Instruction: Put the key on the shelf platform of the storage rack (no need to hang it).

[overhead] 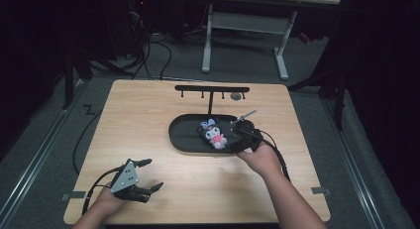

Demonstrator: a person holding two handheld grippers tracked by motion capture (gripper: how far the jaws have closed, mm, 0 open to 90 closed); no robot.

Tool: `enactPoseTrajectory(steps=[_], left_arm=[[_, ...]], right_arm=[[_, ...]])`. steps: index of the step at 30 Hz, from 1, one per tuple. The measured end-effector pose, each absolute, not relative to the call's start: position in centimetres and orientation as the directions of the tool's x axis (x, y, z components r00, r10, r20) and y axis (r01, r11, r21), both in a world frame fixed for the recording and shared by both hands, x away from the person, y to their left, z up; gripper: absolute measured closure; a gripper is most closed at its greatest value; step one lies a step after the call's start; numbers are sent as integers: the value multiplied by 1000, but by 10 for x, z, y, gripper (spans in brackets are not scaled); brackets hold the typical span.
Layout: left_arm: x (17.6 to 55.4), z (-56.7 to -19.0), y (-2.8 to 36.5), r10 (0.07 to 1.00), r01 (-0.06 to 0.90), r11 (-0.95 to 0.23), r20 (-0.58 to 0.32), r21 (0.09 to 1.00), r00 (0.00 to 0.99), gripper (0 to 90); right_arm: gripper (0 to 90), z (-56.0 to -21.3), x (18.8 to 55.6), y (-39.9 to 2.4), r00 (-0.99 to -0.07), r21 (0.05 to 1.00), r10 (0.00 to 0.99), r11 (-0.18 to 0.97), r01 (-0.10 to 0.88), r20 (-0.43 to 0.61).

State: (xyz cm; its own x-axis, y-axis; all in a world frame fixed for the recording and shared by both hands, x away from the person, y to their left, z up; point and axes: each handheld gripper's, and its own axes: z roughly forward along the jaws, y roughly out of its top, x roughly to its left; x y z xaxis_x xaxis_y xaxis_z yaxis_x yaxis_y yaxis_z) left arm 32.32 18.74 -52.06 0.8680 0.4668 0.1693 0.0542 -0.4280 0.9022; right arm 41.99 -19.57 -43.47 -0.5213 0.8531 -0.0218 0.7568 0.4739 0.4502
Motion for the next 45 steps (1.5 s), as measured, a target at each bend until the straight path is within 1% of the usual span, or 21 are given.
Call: enactPoseTrajectory(steps=[6,12,26,27,32,41,45], left_arm=[[324,-521,187,467,58,-426,165,903,869,154],[323,-521,187,463,54,-432,170,900,870,154],[323,-521,188,477,59,-427,170,902,862,154],[323,-521,188,477,58,-427,170,902,862,154],[323,-521,187,475,54,-429,174,902,863,154],[321,-521,187,469,45,-434,183,900,864,154],[319,-521,187,470,30,-439,201,898,859,154]], right_arm=[[279,-441,409,-203,-514,455,858,463,760,-15],[280,-448,397,-213,-506,483,863,444,754,-3],[283,-469,378,-227,-473,520,881,412,749,-16],[283,-470,377,-228,-468,527,884,400,750,-4],[279,-477,368,-235,-448,563,894,381,733,-22],[273,-490,337,-244,-426,659,903,350,665,-50],[263,-497,322,-250,-412,705,911,307,639,-24]])
